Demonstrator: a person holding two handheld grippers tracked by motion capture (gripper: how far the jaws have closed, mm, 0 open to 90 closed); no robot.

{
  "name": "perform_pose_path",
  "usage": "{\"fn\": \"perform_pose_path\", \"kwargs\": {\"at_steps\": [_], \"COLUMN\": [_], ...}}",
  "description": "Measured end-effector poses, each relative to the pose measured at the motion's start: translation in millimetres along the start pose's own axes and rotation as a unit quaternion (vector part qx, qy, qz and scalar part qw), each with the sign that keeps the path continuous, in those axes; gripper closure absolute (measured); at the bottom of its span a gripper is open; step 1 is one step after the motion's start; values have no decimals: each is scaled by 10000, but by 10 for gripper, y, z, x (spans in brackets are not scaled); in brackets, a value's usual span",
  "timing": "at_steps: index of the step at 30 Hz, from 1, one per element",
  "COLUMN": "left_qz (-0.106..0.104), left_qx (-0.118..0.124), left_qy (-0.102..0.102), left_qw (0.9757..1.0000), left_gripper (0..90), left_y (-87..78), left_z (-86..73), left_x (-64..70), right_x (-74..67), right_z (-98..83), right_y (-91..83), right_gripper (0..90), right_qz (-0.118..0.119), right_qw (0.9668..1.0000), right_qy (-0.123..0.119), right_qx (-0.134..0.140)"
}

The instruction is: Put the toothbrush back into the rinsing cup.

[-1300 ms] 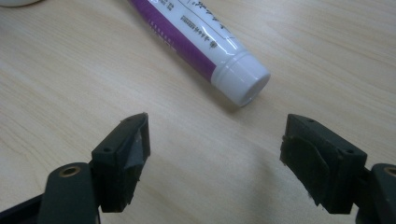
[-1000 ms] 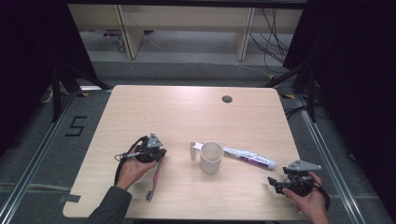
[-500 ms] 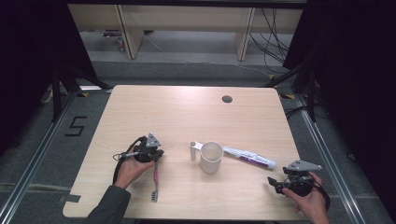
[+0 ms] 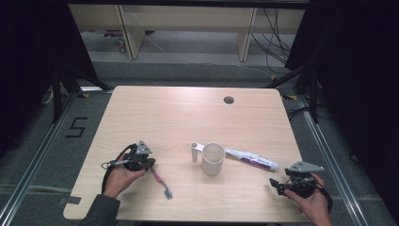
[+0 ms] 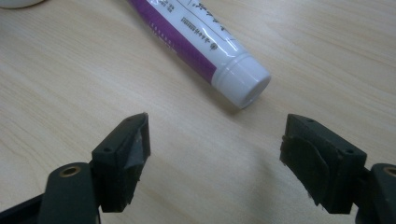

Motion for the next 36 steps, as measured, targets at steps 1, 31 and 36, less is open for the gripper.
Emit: {"fn": "perform_pose_path", "kwargs": {"at_steps": [1,31,36], "left_qz": [-8,-531,-576], "left_qx": [17,-219,-241], "left_qy": [-50,196,107], "left_qw": [10000,9982,9980], "left_gripper": [876,830,728], "left_y": [-16,-497,-554], "left_z": [-18,-408,-333], "left_x": [7,447,482], "right_x": [5,5,25], "right_z": [-2,11,36], "right_y": [0,-2,13], "right_gripper": [245,246,248], "right_qz": [-3,-40,-18], "right_qw": [10000,10000,9997], "right_qy": [-23,-51,-246], "right_qx": [-11,-21,75]}}
Point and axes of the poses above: each handheld gripper's, and its own axes: y roughly forward along the jaws, z roughly out of its top, x roughly to its right, the point moved 10 cm from there along y, roughly forward along the jaws, and after that the axes turned 11 degrees about z, right-handed, at the moved point
